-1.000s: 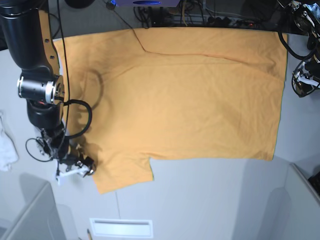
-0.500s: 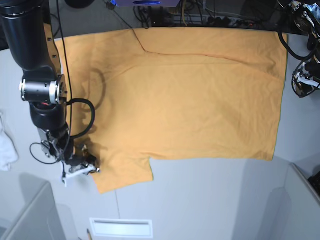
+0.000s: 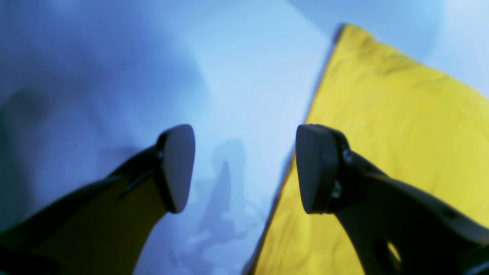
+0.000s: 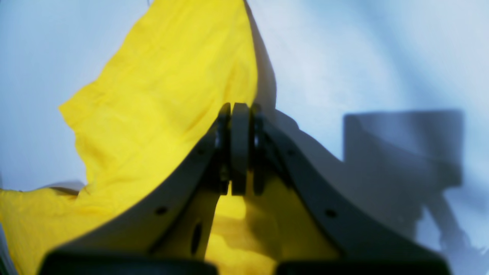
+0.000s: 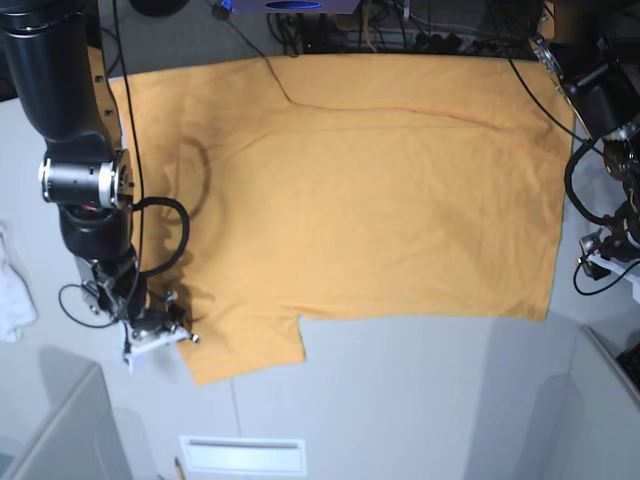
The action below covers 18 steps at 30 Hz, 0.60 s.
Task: Fold the T-shirt properly
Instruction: 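Move the left gripper to the opposite hem corner and grasp it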
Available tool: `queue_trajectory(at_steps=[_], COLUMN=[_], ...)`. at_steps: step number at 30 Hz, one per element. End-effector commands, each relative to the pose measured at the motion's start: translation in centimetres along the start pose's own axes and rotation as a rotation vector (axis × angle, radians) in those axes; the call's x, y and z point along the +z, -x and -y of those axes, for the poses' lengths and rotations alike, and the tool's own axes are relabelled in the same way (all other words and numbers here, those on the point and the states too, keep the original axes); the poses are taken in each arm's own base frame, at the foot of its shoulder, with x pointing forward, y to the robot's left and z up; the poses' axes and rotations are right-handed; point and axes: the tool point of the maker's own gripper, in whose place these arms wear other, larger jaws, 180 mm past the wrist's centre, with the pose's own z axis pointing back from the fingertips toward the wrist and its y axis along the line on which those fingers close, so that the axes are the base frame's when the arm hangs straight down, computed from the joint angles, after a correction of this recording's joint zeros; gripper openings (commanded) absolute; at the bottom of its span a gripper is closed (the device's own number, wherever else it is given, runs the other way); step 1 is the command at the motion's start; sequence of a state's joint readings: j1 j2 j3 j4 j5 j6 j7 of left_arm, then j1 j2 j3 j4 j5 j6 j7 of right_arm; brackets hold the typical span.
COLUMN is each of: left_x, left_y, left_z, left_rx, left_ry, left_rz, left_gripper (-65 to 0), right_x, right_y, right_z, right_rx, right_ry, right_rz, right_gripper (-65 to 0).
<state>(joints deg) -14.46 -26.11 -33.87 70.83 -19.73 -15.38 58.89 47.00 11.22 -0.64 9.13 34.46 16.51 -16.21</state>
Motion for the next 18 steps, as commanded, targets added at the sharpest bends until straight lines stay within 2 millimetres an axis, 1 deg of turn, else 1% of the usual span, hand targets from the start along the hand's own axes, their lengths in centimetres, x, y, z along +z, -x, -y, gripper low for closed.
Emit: queue_trajectory(at_steps=[1, 3, 5, 7, 9, 12, 13, 14, 15, 17, 18], left_x=[0.1, -1.6, -3.1, -4.2, -5.0, -5.3, -5.2, -5.1, -5.3, -6.0, -6.3], left_y=[-2.1, -3.1, -3.4, -3.9, -4.3, -5.1, -5.9, -6.7, -6.8, -6.7, -6.7], left_z=[-1.1, -0.4, 0.4, 1.0, 1.8, 2.8, 3.4, 3.9, 4.2, 4.3, 4.4], left_rx=[-0.003, 0.009, 0.011, 0.017, 0.008, -0.02, -0.032, -0.039, -0.038, -0.018, -0.004], left_ry=[-0.023, -0.001, 0.014, 0.028, 0.041, 0.052, 0.059, 0.064, 0.067, 0.069, 0.071], left_rz=[0.04, 0.045, 0.037, 0.034, 0.04, 0.07, 0.087, 0.096, 0.09, 0.073, 0.069], left_gripper=[-24.8, -24.7, -24.7, -24.7, -24.5, -24.2, -21.6, -16.9, -12.7, -6.6, -6.1], right_x=[0.5, 0.5, 0.6, 0.7, 0.7, 0.7, 0.7, 0.7, 0.7, 0.6, 0.6], right_y=[-3.1, -3.1, -3.2, -3.4, -3.5, -3.2, -3.2, -3.2, -3.2, -3.1, -3.1], right_z=[-1.3, -1.2, -0.8, -0.8, -0.9, -0.8, -0.8, -0.8, -0.8, -1.0, -1.0], right_rx=[0.01, 0.01, 0.009, 0.01, 0.011, 0.01, 0.01, 0.01, 0.011, 0.011, 0.011], right_ry=[-0.029, -0.028, -0.021, -0.021, -0.022, -0.021, -0.021, -0.021, -0.022, -0.025, -0.025], right_rz=[0.063, 0.064, 0.066, 0.07, 0.069, 0.056, 0.056, 0.056, 0.056, 0.054, 0.054], right_gripper=[-65.0, -65.0, -65.0, -65.0, -65.0, -65.0, -65.0, -65.0, -65.0, -65.0, -65.0])
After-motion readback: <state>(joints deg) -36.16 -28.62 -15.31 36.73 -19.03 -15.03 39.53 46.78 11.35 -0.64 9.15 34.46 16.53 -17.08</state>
